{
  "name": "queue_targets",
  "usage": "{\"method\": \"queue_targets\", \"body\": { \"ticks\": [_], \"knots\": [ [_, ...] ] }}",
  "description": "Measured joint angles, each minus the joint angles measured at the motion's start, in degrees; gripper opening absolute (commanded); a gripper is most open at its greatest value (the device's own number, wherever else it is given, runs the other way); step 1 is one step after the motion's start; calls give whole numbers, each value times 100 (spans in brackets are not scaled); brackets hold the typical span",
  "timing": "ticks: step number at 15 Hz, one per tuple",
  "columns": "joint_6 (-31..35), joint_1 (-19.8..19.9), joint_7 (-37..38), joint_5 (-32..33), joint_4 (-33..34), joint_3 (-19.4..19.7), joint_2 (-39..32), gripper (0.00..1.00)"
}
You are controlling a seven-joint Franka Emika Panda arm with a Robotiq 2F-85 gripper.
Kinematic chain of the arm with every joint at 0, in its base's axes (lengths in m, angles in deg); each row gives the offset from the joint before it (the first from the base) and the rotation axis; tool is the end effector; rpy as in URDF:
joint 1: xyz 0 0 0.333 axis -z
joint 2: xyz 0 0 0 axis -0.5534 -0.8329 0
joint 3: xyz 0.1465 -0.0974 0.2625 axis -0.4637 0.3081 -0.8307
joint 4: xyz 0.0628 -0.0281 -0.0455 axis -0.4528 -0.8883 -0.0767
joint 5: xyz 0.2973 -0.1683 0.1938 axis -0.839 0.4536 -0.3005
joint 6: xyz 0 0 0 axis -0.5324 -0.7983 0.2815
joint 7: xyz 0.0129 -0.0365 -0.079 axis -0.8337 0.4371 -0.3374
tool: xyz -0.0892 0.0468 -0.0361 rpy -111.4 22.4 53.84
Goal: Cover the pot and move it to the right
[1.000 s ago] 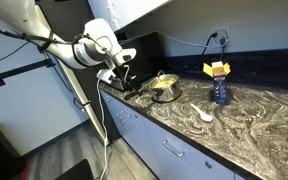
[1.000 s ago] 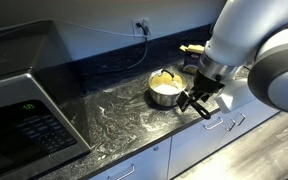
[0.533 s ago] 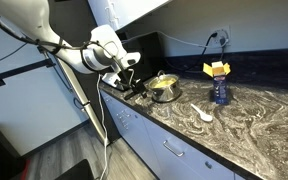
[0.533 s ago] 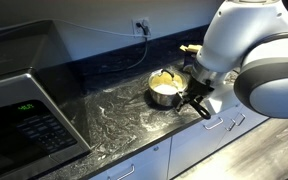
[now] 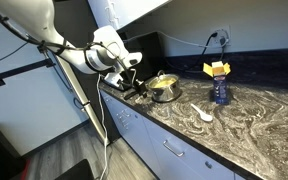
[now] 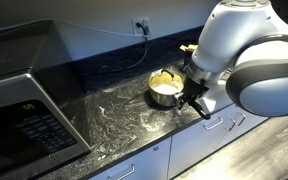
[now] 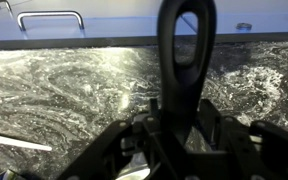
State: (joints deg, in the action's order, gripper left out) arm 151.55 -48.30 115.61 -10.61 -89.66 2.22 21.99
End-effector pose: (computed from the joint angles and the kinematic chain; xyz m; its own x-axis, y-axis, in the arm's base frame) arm 0.5268 0.2018 0.2990 0.9678 -0.0464 0.2474 -0.0395 -0.9987 -0.0330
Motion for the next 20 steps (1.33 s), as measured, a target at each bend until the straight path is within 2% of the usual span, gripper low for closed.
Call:
{"method": "queue_targets", "body": {
  "ticks": [2, 8, 12, 20],
  "knots": [
    [4, -31, 0, 1, 7, 49, -2, 0],
    [48, -92, 32, 2, 7, 136, -63, 3],
    [131, -162, 327, 146, 6, 190, -73, 3],
    [729, -449, 1645, 1310, 5, 603, -90, 3]
  ]
}}
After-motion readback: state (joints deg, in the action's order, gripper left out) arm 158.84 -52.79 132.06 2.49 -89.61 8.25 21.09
